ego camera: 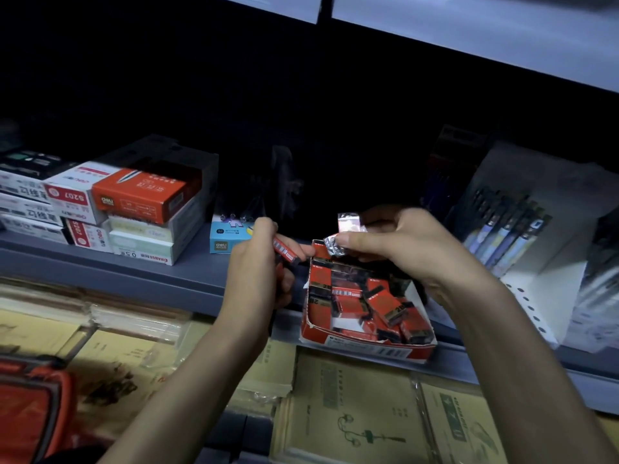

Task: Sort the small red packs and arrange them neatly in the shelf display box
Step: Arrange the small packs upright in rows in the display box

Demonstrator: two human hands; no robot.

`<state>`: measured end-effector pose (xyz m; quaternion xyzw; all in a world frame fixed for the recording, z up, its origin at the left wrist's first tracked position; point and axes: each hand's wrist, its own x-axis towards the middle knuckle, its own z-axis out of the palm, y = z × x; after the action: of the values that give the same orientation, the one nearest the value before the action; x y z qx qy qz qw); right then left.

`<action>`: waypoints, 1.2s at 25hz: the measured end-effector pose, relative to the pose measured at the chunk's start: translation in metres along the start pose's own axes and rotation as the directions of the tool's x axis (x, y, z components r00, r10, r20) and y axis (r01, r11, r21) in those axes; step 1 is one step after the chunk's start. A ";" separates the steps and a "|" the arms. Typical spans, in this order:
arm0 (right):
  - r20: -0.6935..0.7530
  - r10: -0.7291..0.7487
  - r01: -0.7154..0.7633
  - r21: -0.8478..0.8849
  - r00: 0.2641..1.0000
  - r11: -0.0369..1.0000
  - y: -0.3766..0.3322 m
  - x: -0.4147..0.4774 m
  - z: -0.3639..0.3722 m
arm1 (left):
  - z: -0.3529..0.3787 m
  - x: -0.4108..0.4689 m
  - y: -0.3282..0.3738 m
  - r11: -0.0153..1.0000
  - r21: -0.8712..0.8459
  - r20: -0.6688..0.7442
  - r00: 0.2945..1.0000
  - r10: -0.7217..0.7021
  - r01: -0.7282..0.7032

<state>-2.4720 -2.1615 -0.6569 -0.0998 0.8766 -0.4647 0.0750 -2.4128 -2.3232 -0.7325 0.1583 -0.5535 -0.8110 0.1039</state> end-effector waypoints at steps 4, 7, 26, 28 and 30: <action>-0.013 0.064 -0.064 -0.011 0.998 0.998 -0.006 0.007 0.014 | 0.003 -0.002 0.003 1.000 0.018 -0.010 1.000 0.003 -0.003; -0.028 0.123 -0.125 -0.070 0.992 0.990 -0.009 0.006 0.014 | 0.003 -0.003 0.005 1.000 0.021 -0.019 1.000 -0.004 0.004; -0.094 -0.195 0.157 -0.309 0.976 0.938 0.014 -0.009 -0.007 | 0.001 -0.004 0.004 0.998 0.066 -0.014 1.000 0.000 0.000; -0.129 -0.195 0.136 -0.365 0.972 0.921 0.018 -0.011 -0.011 | 0.003 -0.005 0.002 0.996 0.085 -0.021 1.000 0.015 -0.013; -0.088 -0.187 0.141 -0.380 0.978 0.914 0.017 -0.016 -0.016 | 0.004 -0.005 0.001 0.995 0.095 -0.028 0.999 0.032 -0.029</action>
<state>-2.4618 -2.1352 -0.6610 -0.1567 0.9401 -0.3003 -0.0383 -2.4098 -2.3181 -0.7298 0.1668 -0.5920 -0.7798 0.1168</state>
